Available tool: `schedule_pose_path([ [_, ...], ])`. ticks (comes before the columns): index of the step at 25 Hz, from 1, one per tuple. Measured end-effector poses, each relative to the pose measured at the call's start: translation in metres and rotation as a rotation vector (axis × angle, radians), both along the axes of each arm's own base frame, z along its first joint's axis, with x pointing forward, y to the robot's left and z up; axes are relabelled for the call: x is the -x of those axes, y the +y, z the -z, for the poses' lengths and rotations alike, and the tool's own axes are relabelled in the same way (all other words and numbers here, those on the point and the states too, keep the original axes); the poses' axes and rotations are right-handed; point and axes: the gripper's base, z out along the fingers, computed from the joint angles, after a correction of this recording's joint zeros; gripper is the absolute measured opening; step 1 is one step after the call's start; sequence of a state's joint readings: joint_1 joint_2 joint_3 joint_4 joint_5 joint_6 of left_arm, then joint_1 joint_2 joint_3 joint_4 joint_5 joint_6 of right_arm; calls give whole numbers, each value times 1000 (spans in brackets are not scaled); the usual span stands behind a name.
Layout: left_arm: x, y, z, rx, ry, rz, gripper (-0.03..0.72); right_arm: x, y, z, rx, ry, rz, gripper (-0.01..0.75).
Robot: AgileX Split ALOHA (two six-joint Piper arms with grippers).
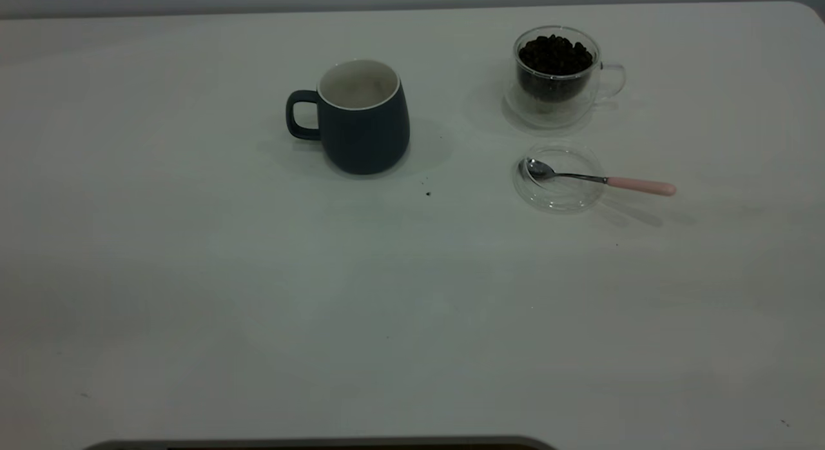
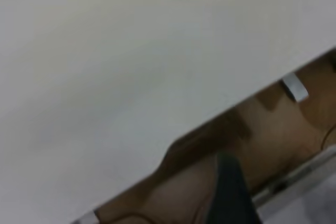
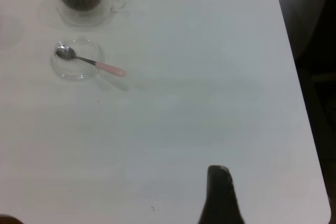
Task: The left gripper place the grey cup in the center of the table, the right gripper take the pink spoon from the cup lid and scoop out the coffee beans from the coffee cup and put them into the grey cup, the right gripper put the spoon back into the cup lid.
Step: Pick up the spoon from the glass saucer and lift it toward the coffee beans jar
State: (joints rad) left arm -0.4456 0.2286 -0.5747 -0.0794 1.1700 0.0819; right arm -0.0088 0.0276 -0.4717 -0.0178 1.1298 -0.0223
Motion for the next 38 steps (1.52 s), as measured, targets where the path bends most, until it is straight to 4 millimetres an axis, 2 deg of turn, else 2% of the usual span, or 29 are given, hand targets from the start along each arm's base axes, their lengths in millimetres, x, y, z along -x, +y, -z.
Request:
schedule_pose_path([
  [4, -4, 0, 16, -36, 42, -5, 565, 0, 0, 0, 0, 0, 0, 579],
  [19, -7, -2, 22, -32, 33, -11, 565, 0, 0, 0, 0, 0, 0, 579],
  [24, -6, 2, 22, -20, 13, -190, 565, 0, 0, 0, 0, 0, 0, 579],
  [28, 5, 5, 21, 6, -73, -349, 565, 0, 0, 0, 0, 0, 0, 579],
  [33, 21, 6, 22, 31, -187, -431, 565, 0, 0, 0, 0, 0, 0, 579],
  [38, 23, 6, 23, 32, -195, -440, 565, 0, 0, 0, 0, 0, 0, 579],
])
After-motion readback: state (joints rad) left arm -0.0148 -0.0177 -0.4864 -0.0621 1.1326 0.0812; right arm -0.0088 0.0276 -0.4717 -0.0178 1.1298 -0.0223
